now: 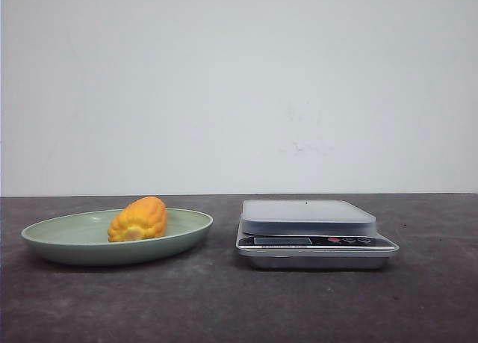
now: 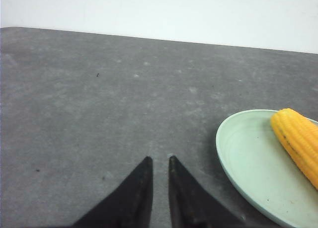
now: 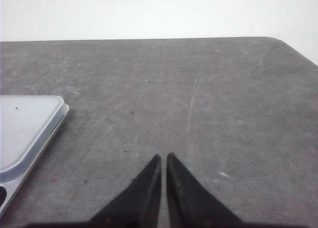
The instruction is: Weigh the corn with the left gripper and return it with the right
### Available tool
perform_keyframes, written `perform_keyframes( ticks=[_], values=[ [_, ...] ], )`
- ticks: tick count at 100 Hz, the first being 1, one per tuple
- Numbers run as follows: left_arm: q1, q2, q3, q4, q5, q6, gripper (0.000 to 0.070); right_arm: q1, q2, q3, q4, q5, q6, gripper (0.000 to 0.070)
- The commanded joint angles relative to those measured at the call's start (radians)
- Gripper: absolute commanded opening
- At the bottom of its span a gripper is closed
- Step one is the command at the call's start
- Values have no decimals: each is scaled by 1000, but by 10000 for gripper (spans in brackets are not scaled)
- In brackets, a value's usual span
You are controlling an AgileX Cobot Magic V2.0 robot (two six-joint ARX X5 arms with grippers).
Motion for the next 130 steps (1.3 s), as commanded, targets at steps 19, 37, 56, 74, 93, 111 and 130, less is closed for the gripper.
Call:
perform_keyframes(
  ticks=[19,37,56,74,93,111,130],
  values=[
    [-2,-2,-18,-4,4,16,12,0,-1,-5,-3,-7,24,12],
    [-2,-2,-18,-3,4,16,12,0,-1,-5,2,-6,22,12],
    [-2,-2,-18,-4,4,11,12,0,-1,-5,-1,-8,23,12],
    [-2,-1,-2,50,4,-115,11,0,-1,18,24,-13,90,4],
    [-16,99,159,50,6,-249,11,0,85,158,11,-2,252,2],
    [-18,378,401,55,28,-219,11,0,291,391,-61,-38,250,2],
    [-19,671,657,2,191,-209,347,0,468,603,-79,-145,225,141]
  ],
)
